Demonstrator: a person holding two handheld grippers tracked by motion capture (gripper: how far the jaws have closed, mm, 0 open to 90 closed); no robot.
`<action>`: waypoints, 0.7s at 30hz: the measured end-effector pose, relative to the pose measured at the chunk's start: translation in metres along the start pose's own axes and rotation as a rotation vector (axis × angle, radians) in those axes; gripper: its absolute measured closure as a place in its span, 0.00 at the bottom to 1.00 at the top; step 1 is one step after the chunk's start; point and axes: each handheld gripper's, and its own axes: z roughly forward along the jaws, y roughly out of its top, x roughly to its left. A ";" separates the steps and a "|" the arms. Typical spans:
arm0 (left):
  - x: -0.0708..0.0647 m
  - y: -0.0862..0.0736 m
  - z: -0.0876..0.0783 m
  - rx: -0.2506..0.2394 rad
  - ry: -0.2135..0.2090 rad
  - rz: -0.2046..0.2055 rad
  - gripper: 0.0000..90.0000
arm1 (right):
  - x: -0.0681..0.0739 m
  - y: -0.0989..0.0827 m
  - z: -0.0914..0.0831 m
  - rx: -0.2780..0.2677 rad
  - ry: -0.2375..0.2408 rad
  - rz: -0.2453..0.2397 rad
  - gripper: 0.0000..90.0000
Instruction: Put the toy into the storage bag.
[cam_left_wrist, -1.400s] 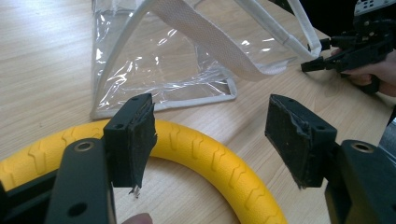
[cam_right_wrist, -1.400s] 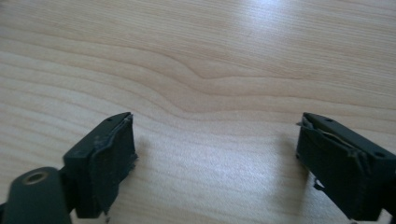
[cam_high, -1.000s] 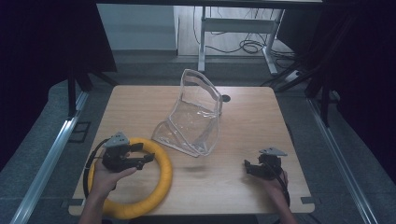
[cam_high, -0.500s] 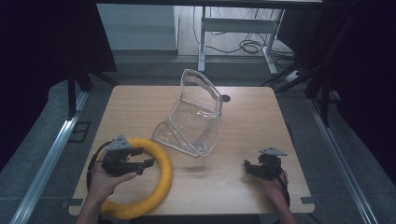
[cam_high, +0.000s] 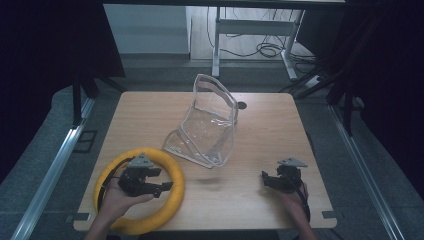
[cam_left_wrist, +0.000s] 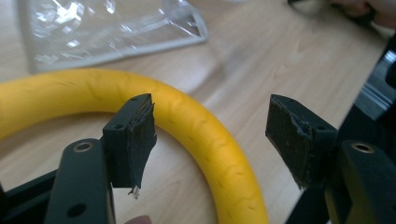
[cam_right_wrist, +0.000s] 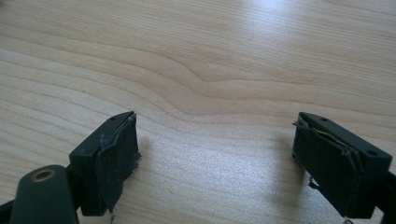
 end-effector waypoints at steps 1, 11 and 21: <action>-0.001 0.000 0.001 0.016 0.001 0.006 0.37 | 0.000 0.000 0.000 0.000 0.000 0.000 0.16; -0.014 -0.015 0.022 0.179 -0.015 0.029 0.38 | 0.000 0.000 0.000 -0.001 -0.002 0.002 0.17; -0.024 -0.024 0.046 0.294 0.019 0.040 0.40 | 0.000 0.000 0.000 -0.001 -0.003 0.003 0.17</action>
